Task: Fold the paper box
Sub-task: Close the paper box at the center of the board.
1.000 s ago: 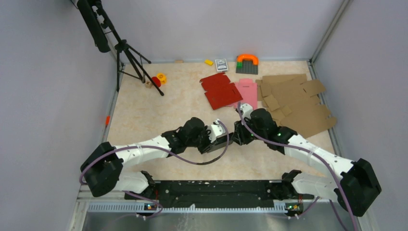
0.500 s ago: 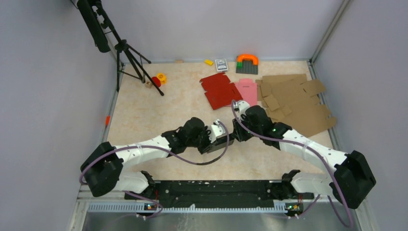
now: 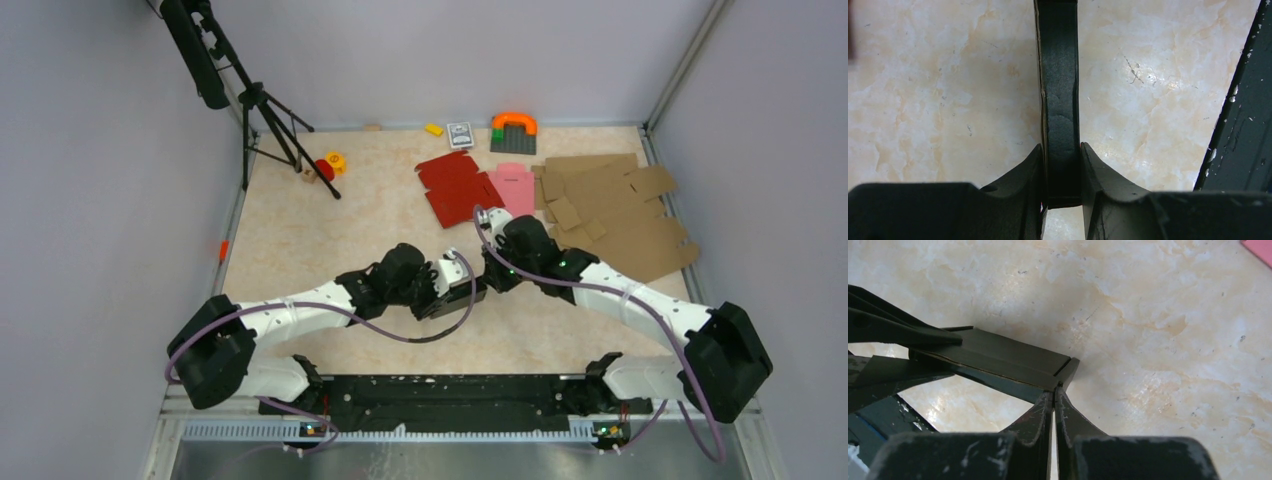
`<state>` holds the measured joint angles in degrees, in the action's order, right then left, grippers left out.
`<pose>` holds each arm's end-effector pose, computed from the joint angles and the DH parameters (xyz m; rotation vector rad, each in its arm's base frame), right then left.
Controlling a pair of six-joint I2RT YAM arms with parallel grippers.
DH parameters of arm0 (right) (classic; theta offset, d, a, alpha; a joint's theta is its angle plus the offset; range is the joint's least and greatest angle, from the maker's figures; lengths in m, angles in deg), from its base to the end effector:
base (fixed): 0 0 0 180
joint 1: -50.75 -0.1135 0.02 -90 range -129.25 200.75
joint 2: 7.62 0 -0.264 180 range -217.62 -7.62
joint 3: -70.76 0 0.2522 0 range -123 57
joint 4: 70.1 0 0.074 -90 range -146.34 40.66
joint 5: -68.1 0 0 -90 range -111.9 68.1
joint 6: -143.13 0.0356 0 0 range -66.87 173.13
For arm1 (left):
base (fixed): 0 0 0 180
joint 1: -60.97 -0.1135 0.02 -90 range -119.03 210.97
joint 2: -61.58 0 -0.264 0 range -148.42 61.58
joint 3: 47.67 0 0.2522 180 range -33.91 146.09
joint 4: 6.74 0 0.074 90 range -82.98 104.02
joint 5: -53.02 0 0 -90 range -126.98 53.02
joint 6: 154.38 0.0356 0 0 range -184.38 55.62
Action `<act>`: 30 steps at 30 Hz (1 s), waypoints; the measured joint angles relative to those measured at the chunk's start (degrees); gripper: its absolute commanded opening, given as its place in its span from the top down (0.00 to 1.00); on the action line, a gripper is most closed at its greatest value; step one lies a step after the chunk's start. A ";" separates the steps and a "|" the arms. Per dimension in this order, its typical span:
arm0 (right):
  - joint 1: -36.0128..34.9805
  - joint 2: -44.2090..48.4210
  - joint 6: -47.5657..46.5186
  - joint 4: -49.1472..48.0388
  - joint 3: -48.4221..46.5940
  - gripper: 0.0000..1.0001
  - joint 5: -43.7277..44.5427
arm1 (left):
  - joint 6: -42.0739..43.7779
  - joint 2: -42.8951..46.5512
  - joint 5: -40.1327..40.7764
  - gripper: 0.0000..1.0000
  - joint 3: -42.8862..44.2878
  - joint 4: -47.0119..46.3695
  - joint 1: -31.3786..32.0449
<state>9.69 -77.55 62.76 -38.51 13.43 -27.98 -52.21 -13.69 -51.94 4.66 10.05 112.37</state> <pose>0.1890 0.1697 0.2302 -0.7035 2.3010 0.5505 0.1603 -0.2156 0.2012 1.3418 1.8944 -0.6515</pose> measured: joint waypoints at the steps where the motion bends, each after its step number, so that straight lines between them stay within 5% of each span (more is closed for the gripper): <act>1: -0.07 -0.35 0.48 0.57 -0.52 1.00 0.02 | 0.00 0.00 0.02 0.76 0.04 0.07 -0.02; 13: -0.20 -1.55 6.21 4.98 -3.67 1.00 0.31 | -0.07 -1.20 0.13 0.77 1.97 2.73 -0.04; 30: -8.52 6.25 8.85 -6.93 7.85 1.00 13.44 | -1.75 -1.25 1.25 0.78 2.82 5.27 0.09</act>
<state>1.16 -71.30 71.61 -45.44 21.28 -14.54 -53.96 -14.93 -50.69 7.48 15.31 112.46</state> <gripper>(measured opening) 0.006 0.312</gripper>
